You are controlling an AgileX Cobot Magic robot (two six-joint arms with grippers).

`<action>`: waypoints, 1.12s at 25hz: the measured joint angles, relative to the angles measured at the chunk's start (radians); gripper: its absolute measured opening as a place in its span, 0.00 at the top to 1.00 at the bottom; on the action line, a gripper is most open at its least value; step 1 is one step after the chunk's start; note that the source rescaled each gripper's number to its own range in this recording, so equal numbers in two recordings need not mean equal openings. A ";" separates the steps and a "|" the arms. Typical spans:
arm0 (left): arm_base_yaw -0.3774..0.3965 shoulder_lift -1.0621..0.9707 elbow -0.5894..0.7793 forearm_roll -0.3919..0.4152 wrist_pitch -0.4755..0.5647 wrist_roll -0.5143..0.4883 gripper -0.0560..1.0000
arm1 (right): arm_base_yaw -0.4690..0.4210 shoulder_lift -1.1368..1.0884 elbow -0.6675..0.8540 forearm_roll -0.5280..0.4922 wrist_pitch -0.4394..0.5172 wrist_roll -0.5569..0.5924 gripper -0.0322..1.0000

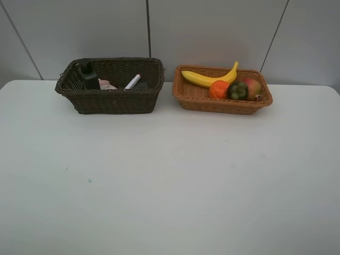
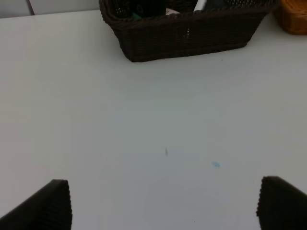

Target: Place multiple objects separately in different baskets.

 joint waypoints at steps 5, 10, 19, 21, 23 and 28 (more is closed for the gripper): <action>0.000 0.000 0.000 0.000 0.000 0.000 0.00 | 0.000 0.000 0.004 -0.001 -0.004 0.000 0.08; 0.000 0.000 0.000 0.000 0.000 0.000 0.00 | 0.000 0.000 0.004 -0.005 -0.005 0.000 0.08; 0.000 0.000 0.000 0.000 0.000 0.000 0.00 | 0.000 0.000 0.004 -0.011 -0.007 0.000 0.08; 0.000 0.000 0.000 0.000 0.000 0.000 0.00 | 0.000 0.000 0.004 -0.011 -0.007 0.000 0.08; 0.000 0.000 0.000 0.000 0.000 0.000 0.00 | 0.000 0.000 0.004 -0.011 -0.007 0.000 0.08; 0.000 0.000 0.000 0.000 0.000 0.000 0.00 | 0.000 0.000 0.004 -0.011 -0.007 0.000 0.08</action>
